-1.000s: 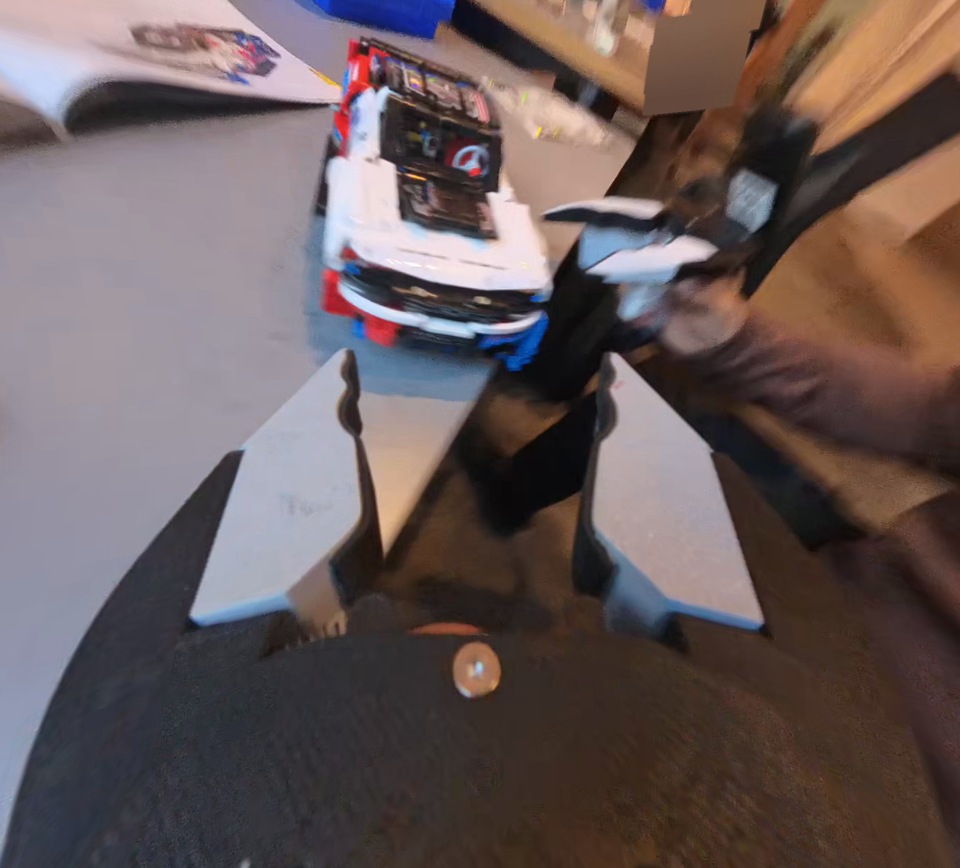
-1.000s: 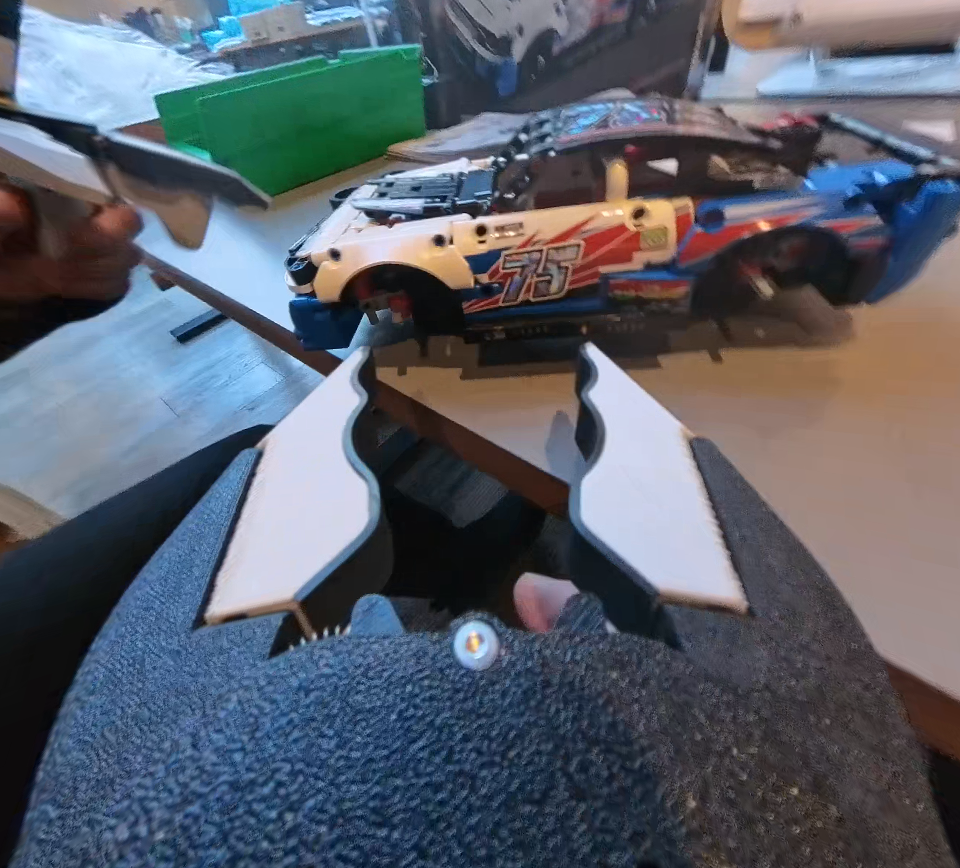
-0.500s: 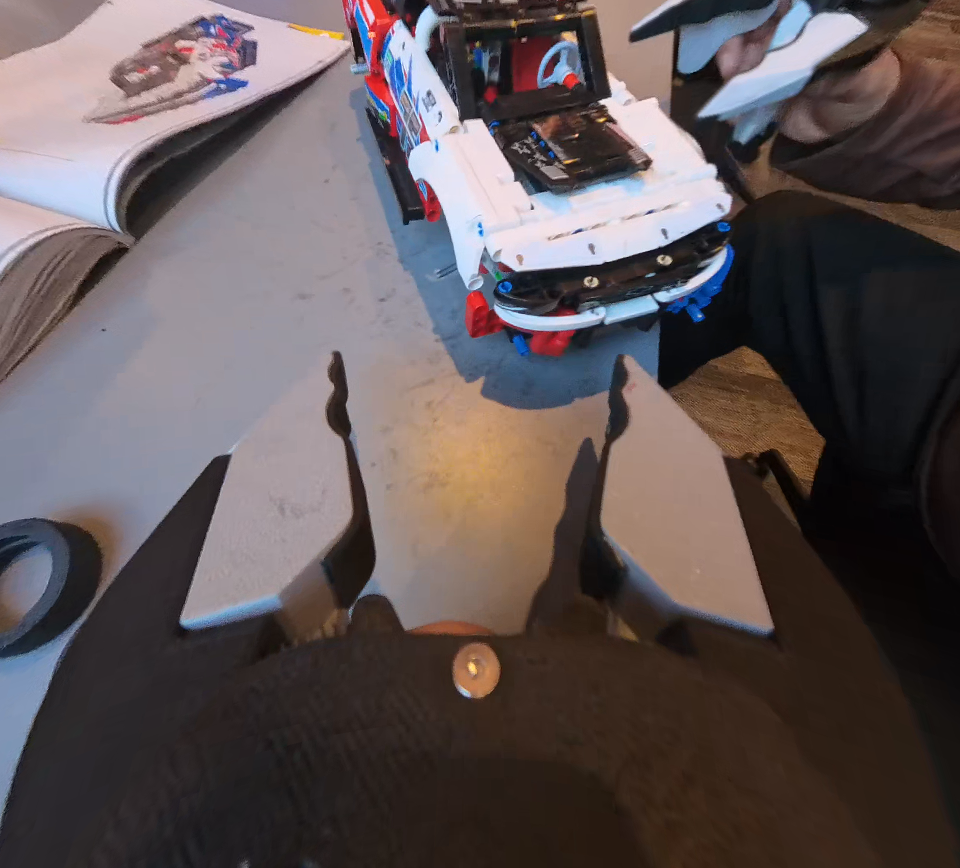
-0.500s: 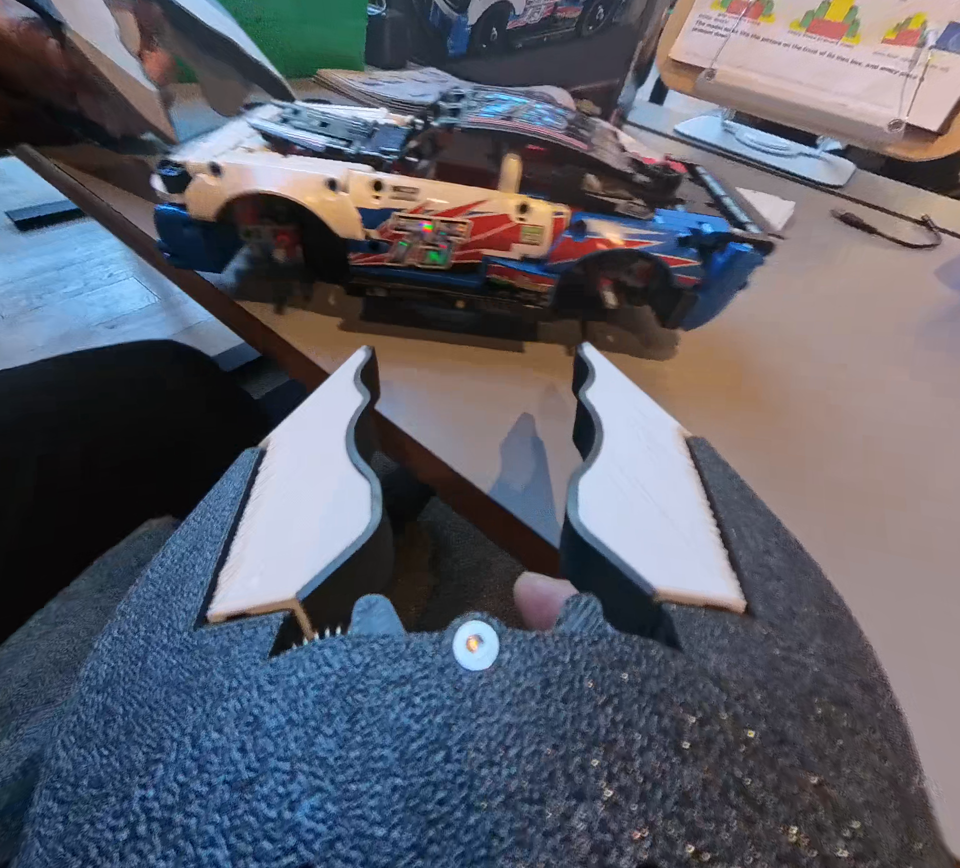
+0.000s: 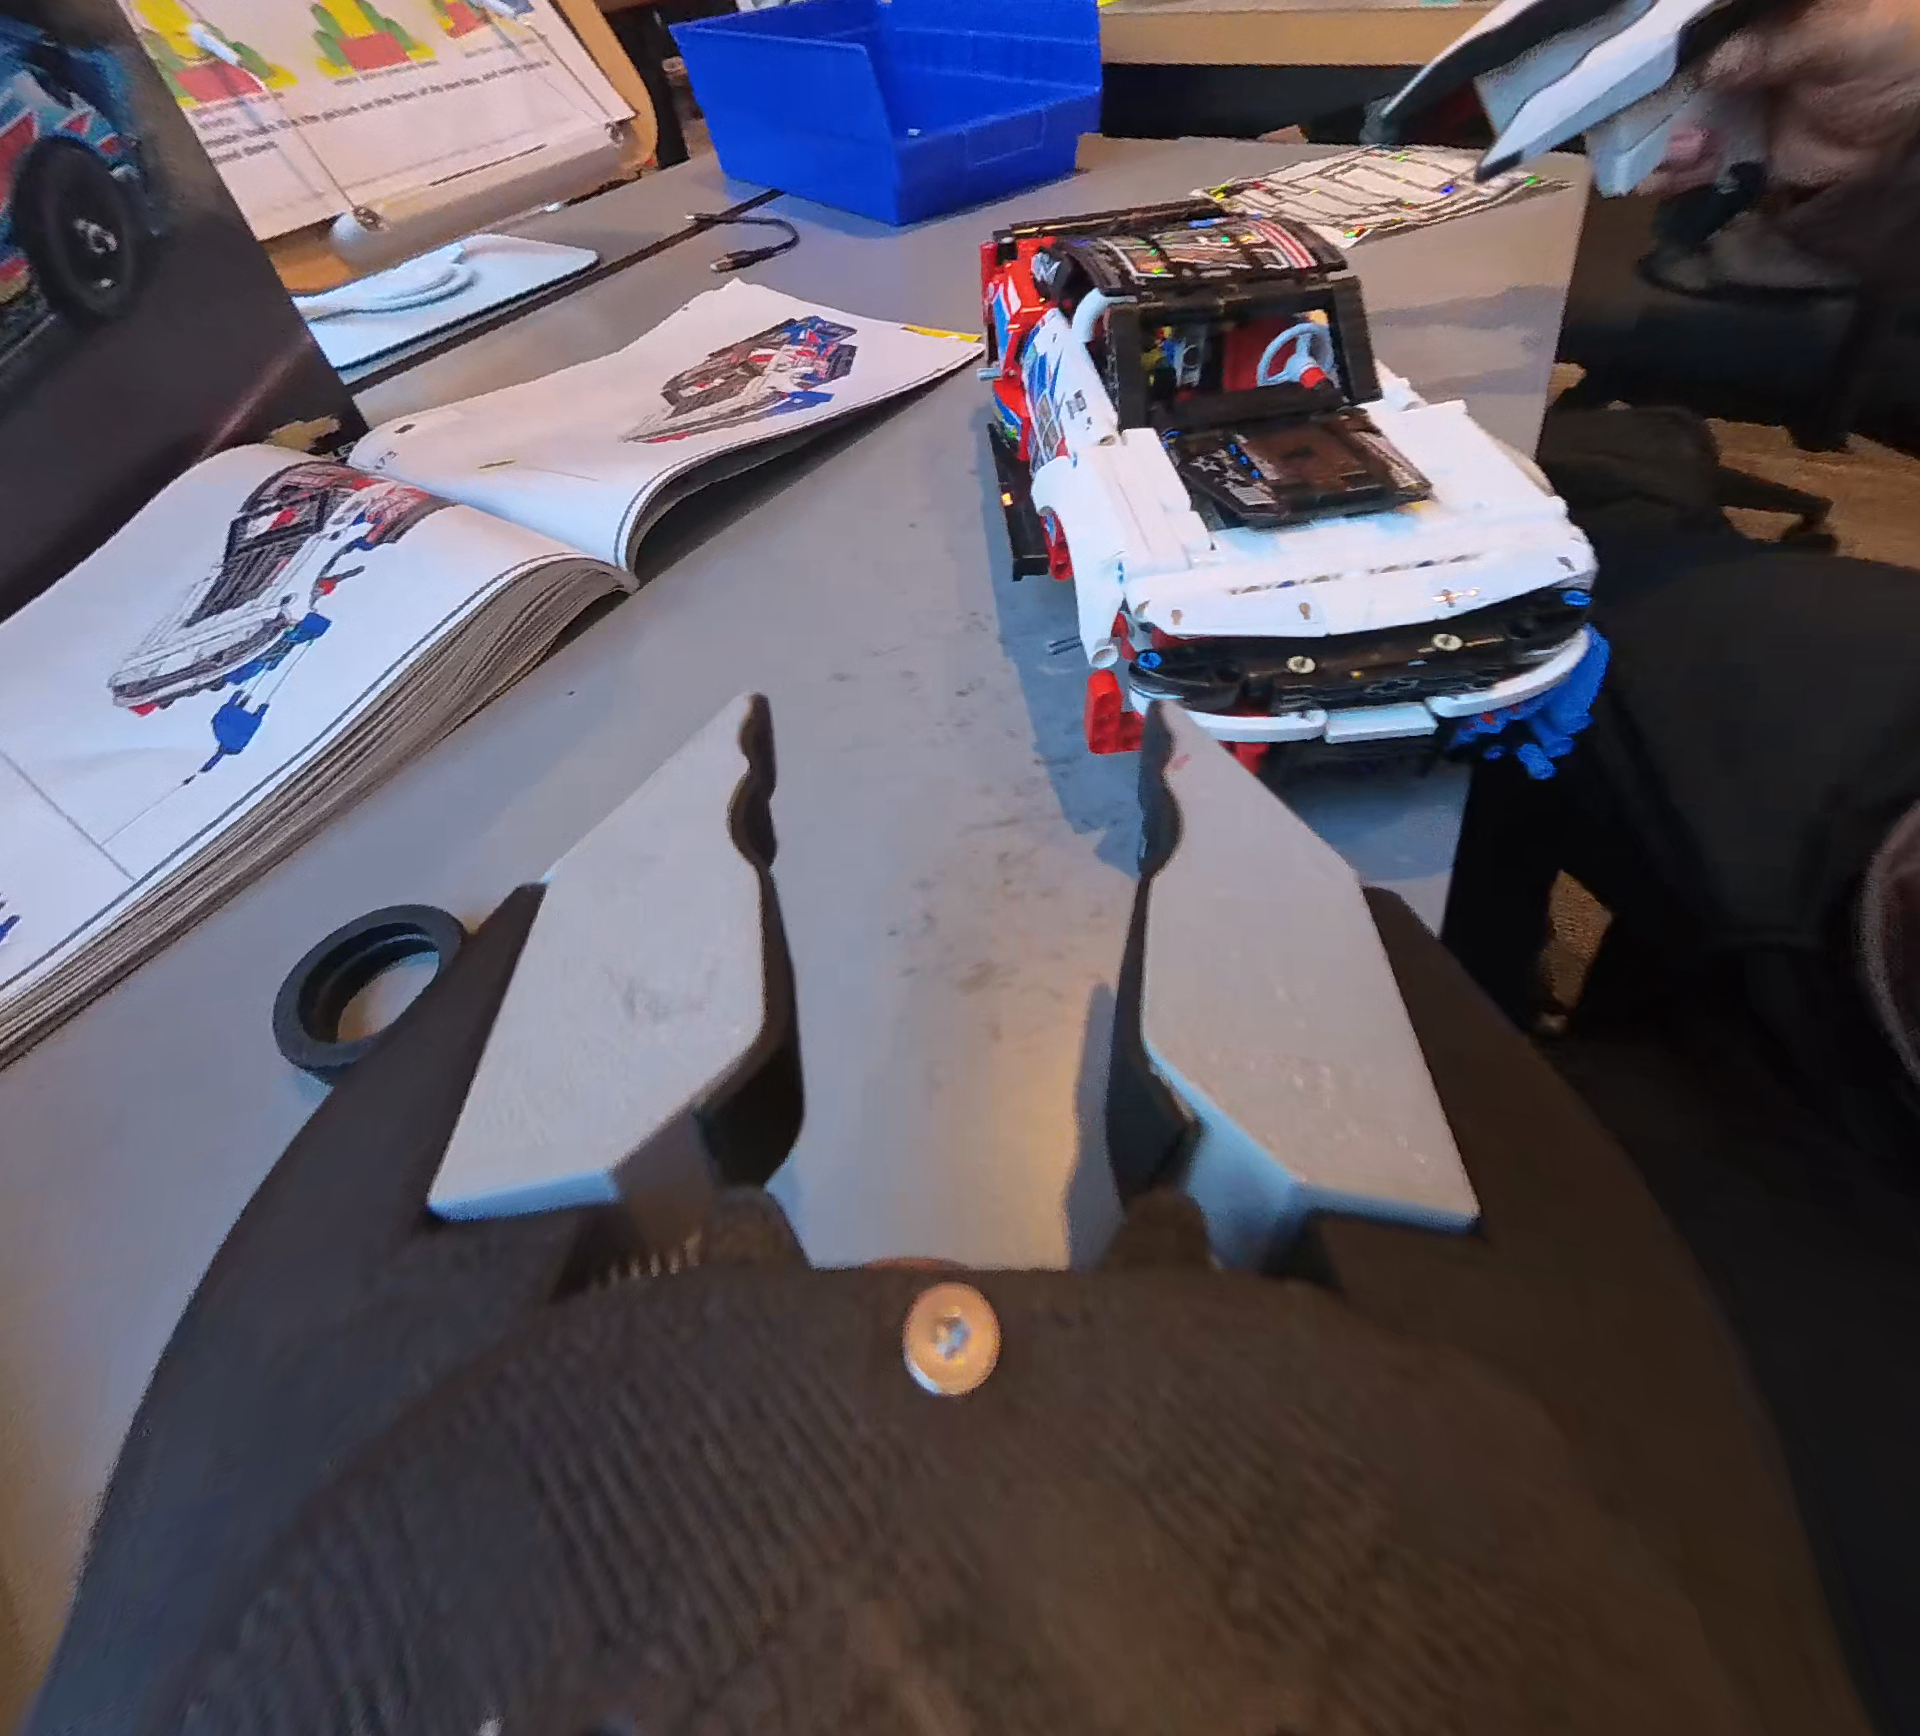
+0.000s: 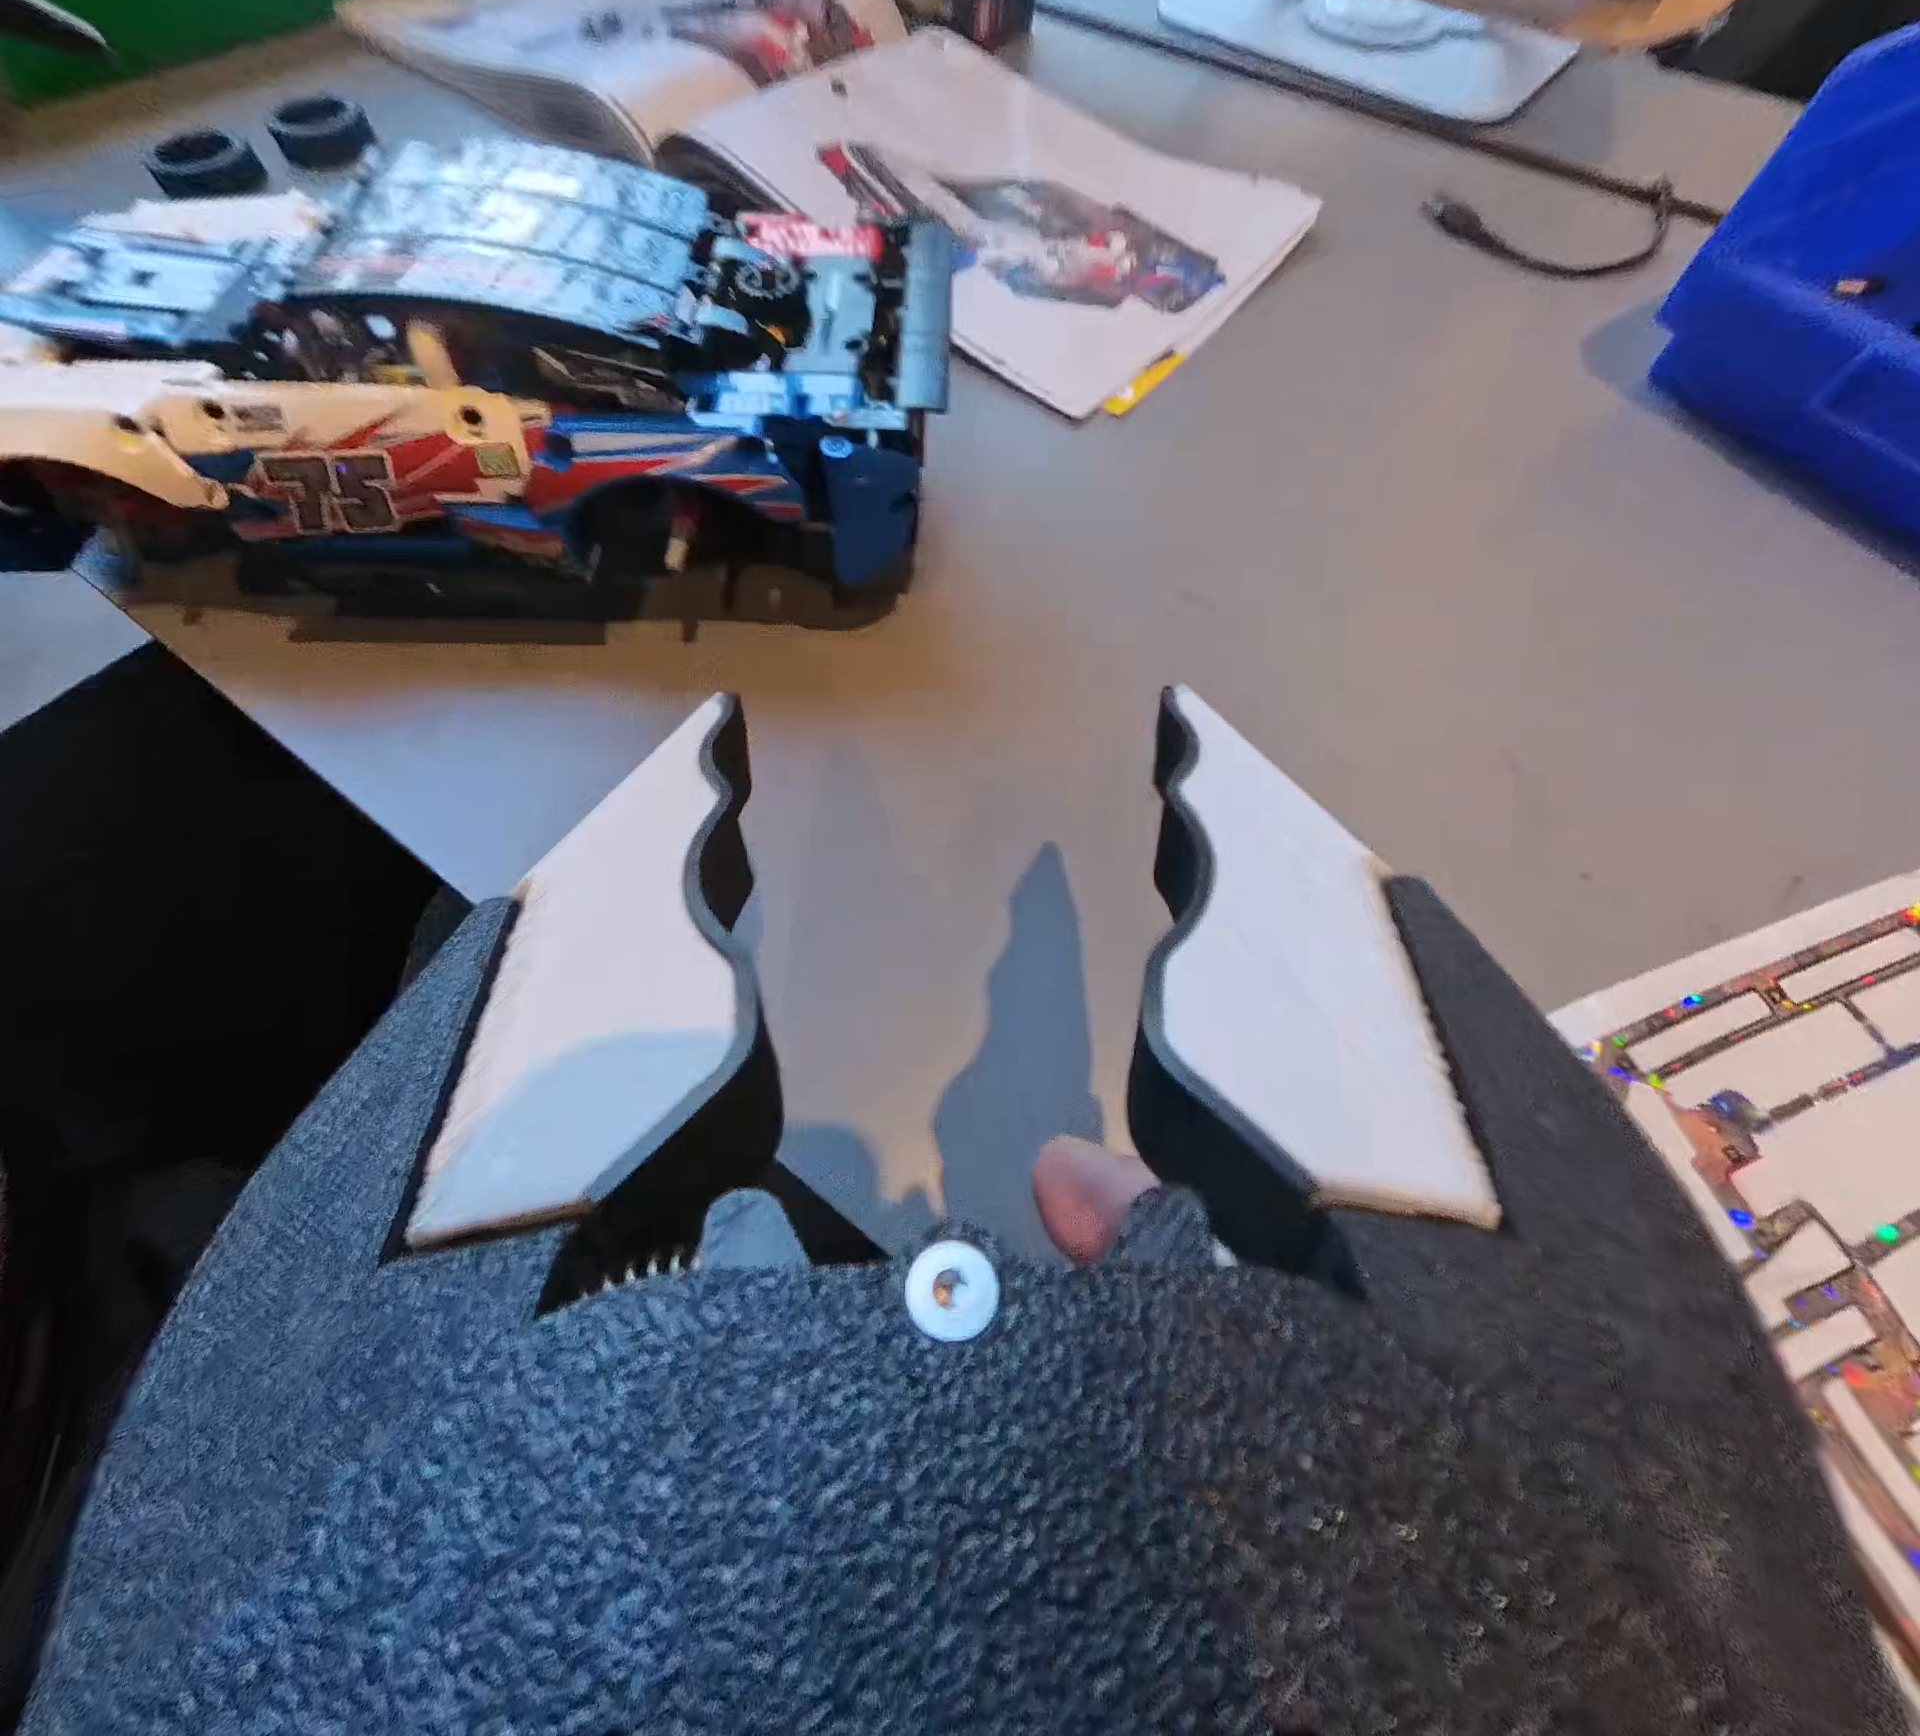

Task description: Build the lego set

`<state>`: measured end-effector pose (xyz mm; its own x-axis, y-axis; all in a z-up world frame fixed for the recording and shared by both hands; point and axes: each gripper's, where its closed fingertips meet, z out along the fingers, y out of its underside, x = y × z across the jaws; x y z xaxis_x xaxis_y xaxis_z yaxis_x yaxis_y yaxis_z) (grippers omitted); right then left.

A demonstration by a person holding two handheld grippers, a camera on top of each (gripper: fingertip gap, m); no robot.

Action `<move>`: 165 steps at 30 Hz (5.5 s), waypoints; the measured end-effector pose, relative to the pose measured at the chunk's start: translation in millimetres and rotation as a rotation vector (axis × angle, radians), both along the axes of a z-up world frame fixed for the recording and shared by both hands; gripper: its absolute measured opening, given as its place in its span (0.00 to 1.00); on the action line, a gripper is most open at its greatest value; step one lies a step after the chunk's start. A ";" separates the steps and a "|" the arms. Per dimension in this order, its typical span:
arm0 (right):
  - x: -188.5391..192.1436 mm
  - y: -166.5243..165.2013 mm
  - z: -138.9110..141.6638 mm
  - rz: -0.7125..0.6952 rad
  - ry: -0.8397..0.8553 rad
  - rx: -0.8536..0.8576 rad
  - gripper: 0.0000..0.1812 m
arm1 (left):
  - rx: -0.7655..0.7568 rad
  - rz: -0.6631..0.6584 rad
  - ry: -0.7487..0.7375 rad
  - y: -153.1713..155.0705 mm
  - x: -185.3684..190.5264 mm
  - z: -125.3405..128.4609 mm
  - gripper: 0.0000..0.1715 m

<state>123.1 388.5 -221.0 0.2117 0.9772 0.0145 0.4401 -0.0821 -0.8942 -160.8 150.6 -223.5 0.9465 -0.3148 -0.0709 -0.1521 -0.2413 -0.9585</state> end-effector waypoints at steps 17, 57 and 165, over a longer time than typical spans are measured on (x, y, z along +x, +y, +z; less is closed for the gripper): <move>-1.1 102.8 -32.9 -0.053 -0.118 -0.020 0.42 | -0.078 0.463 -0.205 -74.7 -13.0 -14.8 0.48; -160.6 135.7 -39.6 0.180 -0.043 0.059 0.38 | 0.041 0.545 -0.009 16.6 -72.3 5.4 0.35; -264.0 84.2 1.3 0.656 -0.606 0.202 0.03 | -0.514 0.002 0.320 281.8 -3.9 -10.9 0.28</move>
